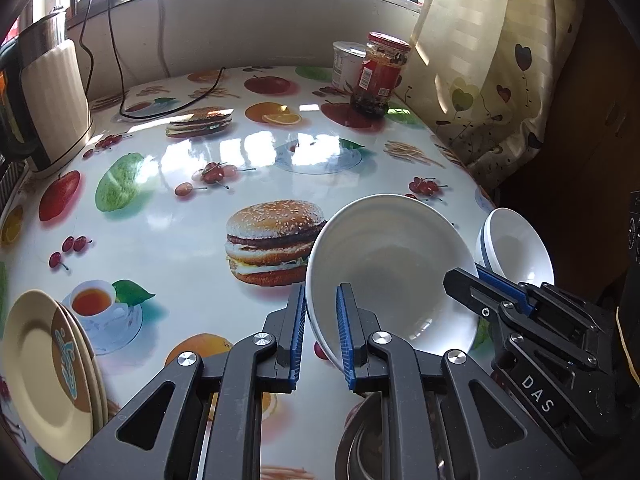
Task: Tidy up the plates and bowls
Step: 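Close the right gripper on the white bowl's rim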
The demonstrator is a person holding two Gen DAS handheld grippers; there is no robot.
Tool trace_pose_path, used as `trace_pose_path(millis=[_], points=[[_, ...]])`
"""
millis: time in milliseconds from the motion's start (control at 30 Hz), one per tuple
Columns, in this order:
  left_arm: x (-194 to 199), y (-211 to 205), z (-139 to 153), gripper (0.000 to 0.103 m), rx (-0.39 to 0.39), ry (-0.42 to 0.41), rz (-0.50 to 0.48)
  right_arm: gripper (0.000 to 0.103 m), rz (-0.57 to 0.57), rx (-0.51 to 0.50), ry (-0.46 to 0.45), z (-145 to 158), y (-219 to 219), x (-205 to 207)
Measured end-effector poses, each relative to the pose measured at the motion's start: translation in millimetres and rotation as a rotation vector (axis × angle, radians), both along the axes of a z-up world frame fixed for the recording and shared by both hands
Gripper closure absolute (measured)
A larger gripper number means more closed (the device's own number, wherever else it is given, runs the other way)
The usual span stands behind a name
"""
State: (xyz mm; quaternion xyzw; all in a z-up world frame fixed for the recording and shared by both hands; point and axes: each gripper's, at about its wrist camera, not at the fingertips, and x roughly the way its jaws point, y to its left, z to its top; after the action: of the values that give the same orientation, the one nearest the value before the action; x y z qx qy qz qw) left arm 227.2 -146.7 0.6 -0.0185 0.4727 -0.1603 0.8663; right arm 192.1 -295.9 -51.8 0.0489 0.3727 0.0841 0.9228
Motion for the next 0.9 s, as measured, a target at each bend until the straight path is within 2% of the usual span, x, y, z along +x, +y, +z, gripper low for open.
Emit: trace_pose_path(millis=[300, 667, 767, 833, 900], points=[[0.8, -1.5, -3.1, 0.086, 0.013, 0.008, -0.004, 0.090, -0.003, 0.014, -0.013, 3.5, -0.7, -3.6], [7.0, 0.1, -8.1, 0.086, -0.011, 0.028, -0.001, 0.089, -0.018, 0.034, 0.003, -1.4, -1.0, 1.2], [8.3, 1.1, -8.4, 0.086, -0.023, 0.033, -0.002, 0.088, -0.018, 0.041, 0.010, -3.3, -1.0, 3.4], [9.6, 2.2, -9.5, 0.086, -0.031, 0.043, -0.004, 0.081, -0.018, 0.040, 0.026, -6.8, -0.2, 5.6], [9.4, 1.4, -10.0, 0.086, -0.030, 0.045, -0.005, 0.079, -0.013, 0.054, 0.030, -8.9, 0.1, 5.7]])
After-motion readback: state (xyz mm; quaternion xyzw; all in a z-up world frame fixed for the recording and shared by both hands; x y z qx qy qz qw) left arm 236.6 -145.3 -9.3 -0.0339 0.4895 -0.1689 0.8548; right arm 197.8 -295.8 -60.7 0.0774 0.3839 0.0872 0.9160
